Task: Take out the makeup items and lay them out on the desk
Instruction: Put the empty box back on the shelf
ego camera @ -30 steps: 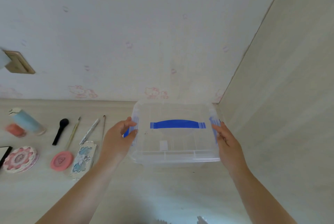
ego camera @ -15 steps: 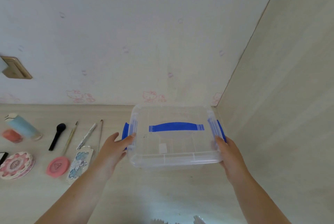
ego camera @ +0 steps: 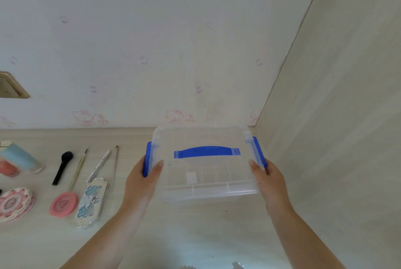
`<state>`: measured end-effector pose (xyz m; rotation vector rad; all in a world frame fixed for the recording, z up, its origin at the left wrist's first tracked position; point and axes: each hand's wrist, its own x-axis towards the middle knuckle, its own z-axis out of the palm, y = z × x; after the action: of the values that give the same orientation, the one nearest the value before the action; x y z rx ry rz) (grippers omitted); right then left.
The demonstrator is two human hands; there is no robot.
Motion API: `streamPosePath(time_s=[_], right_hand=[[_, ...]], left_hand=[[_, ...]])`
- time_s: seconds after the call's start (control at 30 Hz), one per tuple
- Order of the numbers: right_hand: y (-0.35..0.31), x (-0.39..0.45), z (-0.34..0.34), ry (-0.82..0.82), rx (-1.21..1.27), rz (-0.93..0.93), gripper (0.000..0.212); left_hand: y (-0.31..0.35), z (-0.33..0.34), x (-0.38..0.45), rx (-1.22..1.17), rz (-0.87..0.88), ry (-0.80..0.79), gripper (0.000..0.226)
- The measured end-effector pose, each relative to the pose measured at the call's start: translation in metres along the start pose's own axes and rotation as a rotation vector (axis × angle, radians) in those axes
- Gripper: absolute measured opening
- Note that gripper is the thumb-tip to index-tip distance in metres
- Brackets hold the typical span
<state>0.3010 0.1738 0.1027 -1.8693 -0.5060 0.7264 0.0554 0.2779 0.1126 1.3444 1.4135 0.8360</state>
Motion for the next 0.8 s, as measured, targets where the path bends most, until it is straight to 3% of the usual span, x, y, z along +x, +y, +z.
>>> streamPosePath(time_s=[0.27,0.53,0.8], right_hand=[[-0.001,-0.003,-0.001,0.038,-0.021,-0.053,0.020],[0.000,0.001,-0.001,0.033,-0.074,-0.111,0.013],[0.003,0.003,-0.001,0.015,-0.091,-0.140,0.016]], left_hand=[[-0.007,-0.001,0.006,0.003,0.009,0.012,0.025],[-0.010,0.000,0.011,0.035,0.034,-0.015,0.007],[-0.010,-0.001,0.011,0.022,0.039,-0.014,0.017]])
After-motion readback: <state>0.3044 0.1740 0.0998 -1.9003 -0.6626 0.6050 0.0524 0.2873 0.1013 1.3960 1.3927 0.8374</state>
